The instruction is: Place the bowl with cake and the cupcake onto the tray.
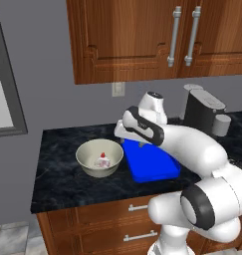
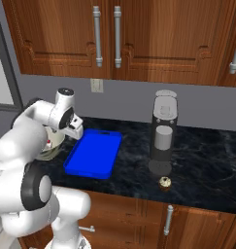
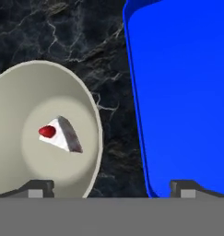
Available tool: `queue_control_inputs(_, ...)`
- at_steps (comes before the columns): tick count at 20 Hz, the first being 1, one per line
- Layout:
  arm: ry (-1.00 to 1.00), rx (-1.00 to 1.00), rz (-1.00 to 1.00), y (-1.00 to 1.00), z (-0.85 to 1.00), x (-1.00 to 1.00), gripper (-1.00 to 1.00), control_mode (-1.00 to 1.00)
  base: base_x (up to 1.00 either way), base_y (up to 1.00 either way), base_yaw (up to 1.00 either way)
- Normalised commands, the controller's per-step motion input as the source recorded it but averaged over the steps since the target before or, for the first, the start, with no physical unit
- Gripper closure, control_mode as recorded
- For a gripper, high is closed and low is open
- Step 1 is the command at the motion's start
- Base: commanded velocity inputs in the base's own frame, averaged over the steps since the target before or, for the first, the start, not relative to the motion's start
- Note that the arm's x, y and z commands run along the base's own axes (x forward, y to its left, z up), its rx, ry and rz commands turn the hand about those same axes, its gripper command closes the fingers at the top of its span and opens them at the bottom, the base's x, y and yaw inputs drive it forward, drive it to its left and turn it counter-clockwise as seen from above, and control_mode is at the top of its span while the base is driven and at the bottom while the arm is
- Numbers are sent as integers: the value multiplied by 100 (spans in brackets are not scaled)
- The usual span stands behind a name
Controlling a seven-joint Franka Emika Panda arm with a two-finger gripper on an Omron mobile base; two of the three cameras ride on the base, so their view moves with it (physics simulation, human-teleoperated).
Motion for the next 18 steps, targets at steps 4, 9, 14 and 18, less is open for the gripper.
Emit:
queue_control_inputs(4, -3, 0, 0, 6, -23, 32, -100, -100, 0, 0, 0)
queue_control_inputs(9, -1, 0, 0, 10, -22, 34, -100, -100, 0, 0, 0)
queue_control_inputs(14, 0, 0, 0, 20, -19, 34, -100, -100, 0, 0, 0)
queue_control_inputs(18, 0, 0, 0, 14, -19, 23, -100, -100, 0, 0, 0)
